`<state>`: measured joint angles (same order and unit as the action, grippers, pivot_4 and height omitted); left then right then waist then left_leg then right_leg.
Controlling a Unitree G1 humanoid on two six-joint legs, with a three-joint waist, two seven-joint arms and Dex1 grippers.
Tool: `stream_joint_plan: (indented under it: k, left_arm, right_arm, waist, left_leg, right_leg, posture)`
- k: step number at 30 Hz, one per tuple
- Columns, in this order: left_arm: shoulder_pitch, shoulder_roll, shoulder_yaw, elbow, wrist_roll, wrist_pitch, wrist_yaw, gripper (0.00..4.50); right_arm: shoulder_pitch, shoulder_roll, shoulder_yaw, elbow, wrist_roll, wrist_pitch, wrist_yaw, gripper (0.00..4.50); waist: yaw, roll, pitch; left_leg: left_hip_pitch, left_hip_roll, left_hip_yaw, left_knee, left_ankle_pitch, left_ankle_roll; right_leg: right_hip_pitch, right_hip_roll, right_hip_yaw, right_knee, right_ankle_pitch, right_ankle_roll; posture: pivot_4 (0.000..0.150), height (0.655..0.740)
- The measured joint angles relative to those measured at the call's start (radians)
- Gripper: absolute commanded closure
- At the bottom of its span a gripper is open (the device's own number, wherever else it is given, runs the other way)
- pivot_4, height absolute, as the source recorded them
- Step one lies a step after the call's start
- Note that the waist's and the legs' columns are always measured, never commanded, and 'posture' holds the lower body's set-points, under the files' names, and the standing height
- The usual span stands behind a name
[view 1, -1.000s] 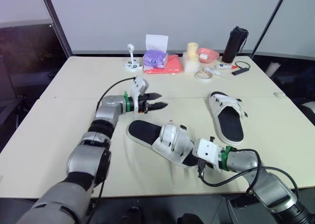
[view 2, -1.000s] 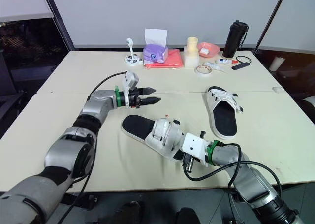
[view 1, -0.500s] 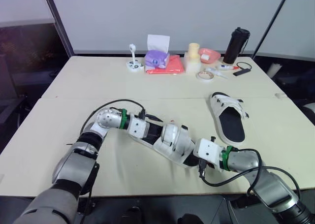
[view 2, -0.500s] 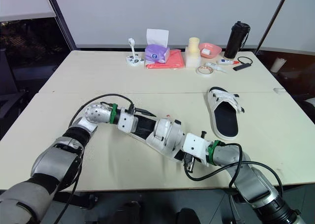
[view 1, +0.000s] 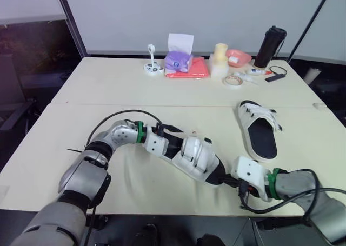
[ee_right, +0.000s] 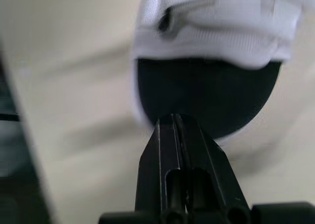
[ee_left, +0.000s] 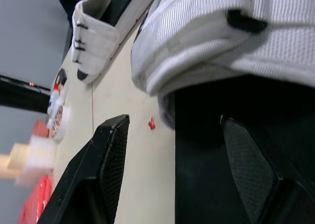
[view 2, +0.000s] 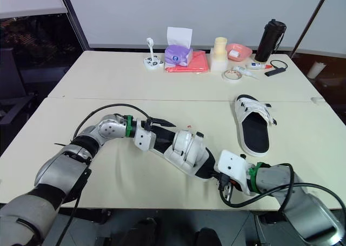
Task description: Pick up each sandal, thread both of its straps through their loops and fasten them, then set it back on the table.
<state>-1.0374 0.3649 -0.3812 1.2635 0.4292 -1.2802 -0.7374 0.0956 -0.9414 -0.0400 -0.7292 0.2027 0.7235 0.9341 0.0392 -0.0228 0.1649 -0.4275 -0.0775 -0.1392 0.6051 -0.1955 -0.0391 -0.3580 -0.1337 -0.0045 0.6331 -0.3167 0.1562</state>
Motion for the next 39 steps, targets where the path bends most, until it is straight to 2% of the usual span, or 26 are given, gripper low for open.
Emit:
stream_joint_plan:
  k: [3,9,16,24,32,35,39]
  left_arm:
    - [-0.002,-0.014,-0.010,0.011,0.000,-0.024,0.011,1.45]
    - [-0.019,-0.019,-0.038,0.022,0.021,-0.063,0.036,1.45]
    - [-0.029,-0.032,-0.062,0.027,0.065,-0.147,0.116,1.45]
    - [-0.038,-0.014,-0.076,0.004,0.171,-0.186,0.320,1.45]
    - [-0.045,0.032,-0.179,-0.096,0.500,-0.161,0.762,1.45]
    - [-0.083,0.030,-0.255,-0.131,0.636,-0.143,0.946,1.45]
    - [-0.148,0.010,-0.414,-0.151,0.835,-0.057,1.275,1.45]
  right_arm:
    - [-0.016,-0.007,-0.135,-0.072,0.117,0.080,0.032,4.50]
    - [-0.114,-0.021,-0.259,-0.144,0.306,0.206,0.032,4.50]
    - [-0.146,-0.044,-0.284,-0.171,0.408,0.263,-0.016,4.50]
    - [-0.146,-0.062,-0.284,-0.171,0.439,0.263,-0.063,4.50]
    - [-0.131,-0.084,-0.265,-0.171,0.430,0.230,-0.090,4.50]
    - [-0.130,-0.096,-0.251,-0.170,0.427,0.221,-0.095,4.50]
    - [-0.130,-0.100,-0.245,-0.169,0.427,0.219,-0.105,4.50]
  waist:
    - [-0.002,0.000,0.003]
    - [-0.001,0.000,0.006]
    - [0.001,-0.002,0.008]
    - [-0.001,-0.002,0.009]
    - [0.002,-0.002,0.009]
    - [0.002,-0.003,0.009]
    - [0.001,-0.003,0.009]
  left_leg:
    - [0.000,0.000,0.000,0.003,0.000,0.000]
    - [-0.001,0.000,0.000,0.005,0.000,0.000]
    - [-0.003,0.000,0.000,0.006,0.000,0.000]
    - [-0.003,0.000,0.001,0.007,0.000,0.000]
    - [-0.003,0.000,0.001,0.008,0.000,0.000]
    - [-0.003,0.000,0.001,0.009,0.000,0.000]
    - [-0.003,0.000,0.001,0.008,0.000,0.000]
  right_leg:
    - [0.001,0.000,0.000,0.001,0.000,0.000]
    - [0.000,0.000,0.000,0.001,0.000,0.000]
    - [0.000,0.000,0.000,0.001,0.001,0.001]
    - [-0.001,0.000,0.000,0.003,0.001,0.001]
    - [-0.001,0.000,0.000,0.004,0.001,0.001]
    - [-0.001,0.000,0.000,0.005,0.001,0.001]
    - [-0.001,0.000,0.000,0.005,0.001,0.002]
  posture:
    - [0.150,0.7400]
    - [0.150,0.7400]
    - [0.150,0.7400]
    - [0.150,0.7400]
    - [0.150,0.7400]
    - [0.150,0.7400]
    - [0.150,0.7400]
